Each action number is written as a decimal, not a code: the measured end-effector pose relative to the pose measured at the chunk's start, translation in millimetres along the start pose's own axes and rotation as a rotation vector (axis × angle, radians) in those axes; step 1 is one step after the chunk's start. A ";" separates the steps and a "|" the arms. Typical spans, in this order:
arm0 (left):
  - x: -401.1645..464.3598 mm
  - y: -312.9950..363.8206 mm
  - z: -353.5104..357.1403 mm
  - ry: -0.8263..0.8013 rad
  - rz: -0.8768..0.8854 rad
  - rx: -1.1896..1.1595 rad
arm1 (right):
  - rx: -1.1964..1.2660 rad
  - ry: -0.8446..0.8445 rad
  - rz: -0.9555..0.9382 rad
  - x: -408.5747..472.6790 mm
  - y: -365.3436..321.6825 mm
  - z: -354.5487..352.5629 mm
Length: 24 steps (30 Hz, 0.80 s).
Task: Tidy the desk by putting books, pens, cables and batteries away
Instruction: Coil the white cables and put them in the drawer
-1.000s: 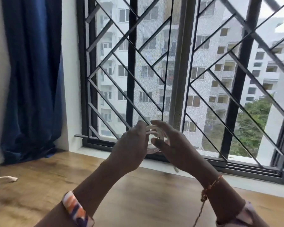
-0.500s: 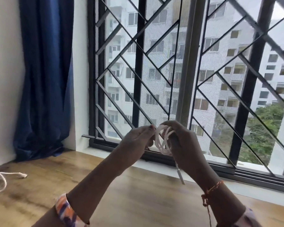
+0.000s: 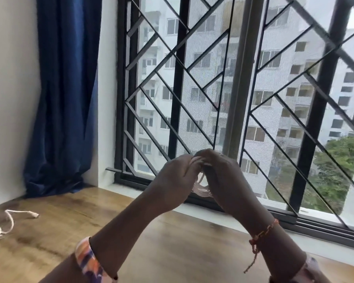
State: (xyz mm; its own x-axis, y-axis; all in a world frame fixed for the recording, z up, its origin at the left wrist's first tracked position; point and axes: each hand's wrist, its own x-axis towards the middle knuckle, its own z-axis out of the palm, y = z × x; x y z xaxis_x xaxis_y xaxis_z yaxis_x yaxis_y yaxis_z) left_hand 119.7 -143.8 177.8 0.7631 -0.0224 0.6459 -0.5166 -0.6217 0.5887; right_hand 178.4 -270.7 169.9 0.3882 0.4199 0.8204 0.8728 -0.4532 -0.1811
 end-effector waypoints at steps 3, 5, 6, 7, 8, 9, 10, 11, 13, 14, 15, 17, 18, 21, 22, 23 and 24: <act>-0.3 -8.9 -1.7 0.024 -0.208 -0.313 | 0.189 -0.162 0.055 -3.1 -0.7 -1.4; 0.1 -12.9 -3.7 0.014 -0.393 -0.632 | 0.270 -0.291 0.155 -6.6 -5.6 -0.3; 0.6 -15.2 -3.8 0.017 -0.471 -0.759 | 0.277 -0.320 0.206 -8.0 -7.4 2.3; 1.6 -16.5 -3.5 0.032 -0.548 -0.863 | 0.276 -0.330 0.240 -10.0 -8.6 5.6; 3.6 -18.4 -2.6 0.060 -0.625 -0.946 | 0.286 -0.328 0.264 -12.1 -11.5 7.8; 5.8 -19.7 -2.3 0.101 -0.695 -1.013 | 0.313 -0.330 0.286 -14.5 -13.4 10.3; 9.4 -22.2 -2.4 0.155 -0.752 -1.066 | 0.274 -0.356 0.279 -17.7 -14.7 12.3; 13.3 -26.2 -3.6 0.226 -0.791 -1.104 | 0.182 -0.400 0.228 -22.3 -16.0 14.7; 19.6 -34.6 -8.9 0.410 -0.813 -1.077 | -0.100 -0.518 0.156 -34.8 -21.2 19.4; 21.7 -40.3 -11.2 0.505 -0.789 -0.990 | -0.191 -0.551 0.145 -39.3 -25.3 21.7; 22.5 -45.9 -12.8 0.587 -0.753 -0.853 | -0.240 -0.551 0.119 -42.3 -30.3 24.7; 19.9 -54.0 -13.4 0.679 -0.674 -0.582 | -0.287 -0.520 0.072 -41.1 -36.8 31.4; 17.1 -55.7 -12.5 0.677 -0.638 -0.512 | -0.269 -0.477 0.090 -38.2 -37.7 32.1; 6.5 -50.7 -13.3 0.553 -0.537 -0.433 | -0.203 -0.298 0.201 -27.9 -30.7 29.5; 3.5 -46.4 -15.5 0.488 -0.503 -0.427 | -0.178 -0.269 0.226 -26.5 -26.9 30.3; 1.5 -44.2 -18.4 0.404 -0.478 -0.428 | -0.139 -0.254 0.241 -25.5 -22.9 32.8; -0.1 -41.8 -21.8 0.292 -0.462 -0.419 | -0.108 -0.237 0.240 -23.9 -19.3 34.6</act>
State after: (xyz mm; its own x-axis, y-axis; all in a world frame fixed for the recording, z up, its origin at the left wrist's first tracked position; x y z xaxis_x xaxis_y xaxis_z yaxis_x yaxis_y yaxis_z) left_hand 132.7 -100.8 163.7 0.8356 0.4209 0.3531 -0.3149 -0.1598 0.9356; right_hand 162.5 -244.8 135.1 0.6476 0.4560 0.6105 0.7169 -0.6363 -0.2851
